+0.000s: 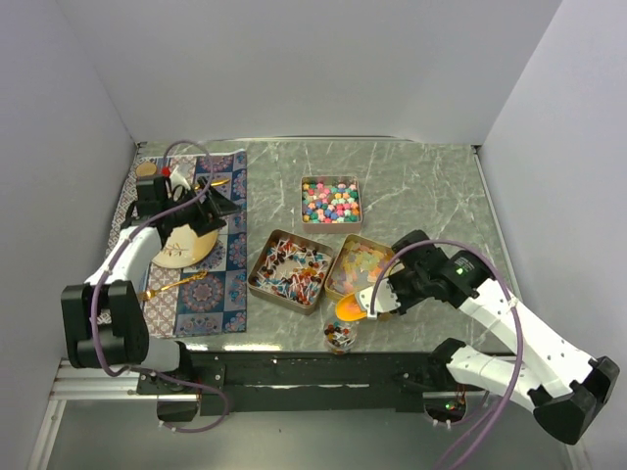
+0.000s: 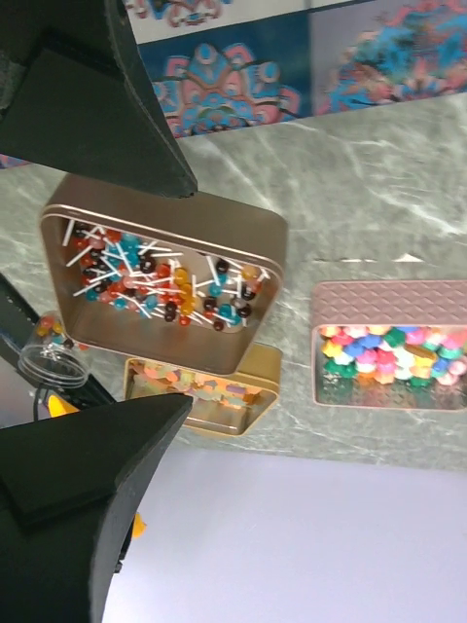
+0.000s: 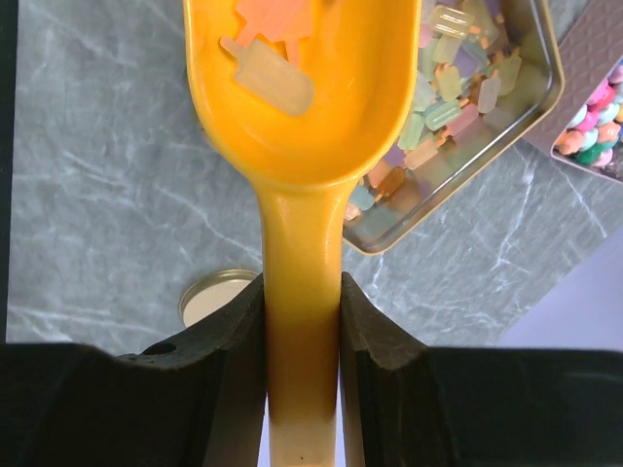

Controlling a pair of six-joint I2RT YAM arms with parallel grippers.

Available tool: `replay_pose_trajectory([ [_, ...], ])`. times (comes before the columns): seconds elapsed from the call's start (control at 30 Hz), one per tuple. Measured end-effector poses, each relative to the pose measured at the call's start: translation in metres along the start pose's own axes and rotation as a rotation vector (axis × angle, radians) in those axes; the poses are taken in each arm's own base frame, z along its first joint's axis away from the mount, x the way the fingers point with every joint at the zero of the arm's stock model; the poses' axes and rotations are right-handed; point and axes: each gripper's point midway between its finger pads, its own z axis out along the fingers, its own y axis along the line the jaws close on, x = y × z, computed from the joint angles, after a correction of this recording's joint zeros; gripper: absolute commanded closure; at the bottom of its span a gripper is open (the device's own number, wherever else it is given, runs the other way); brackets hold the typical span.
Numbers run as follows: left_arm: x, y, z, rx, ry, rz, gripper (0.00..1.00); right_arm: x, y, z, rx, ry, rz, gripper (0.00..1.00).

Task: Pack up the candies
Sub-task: Place the fake candies in the packing bottle.

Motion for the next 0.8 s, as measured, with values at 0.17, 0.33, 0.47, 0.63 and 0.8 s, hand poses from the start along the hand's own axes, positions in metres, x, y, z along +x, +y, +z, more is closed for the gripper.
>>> replay_pose_trajectory([
  [0.17,0.009,0.001,-0.008,-0.005,-0.014,-0.023,0.12,-0.006,0.007,-0.001,-0.028,0.035,-0.076,1.00],
  [0.33,0.005,-0.013,-0.019,0.024,-0.061,0.017,0.12,-0.008,0.013,0.001,-0.067,0.096,-0.119,1.00],
  [0.47,0.006,-0.018,-0.024,0.041,-0.088,0.029,0.11,-0.008,0.017,0.006,-0.107,0.170,-0.143,1.00],
  [0.63,0.007,-0.020,-0.027,0.054,-0.107,0.030,0.11,-0.007,0.015,0.002,-0.114,0.237,-0.151,1.00],
  [0.8,0.004,-0.026,-0.032,0.072,-0.132,0.038,0.11,-0.006,0.011,-0.001,-0.105,0.293,-0.157,1.00],
])
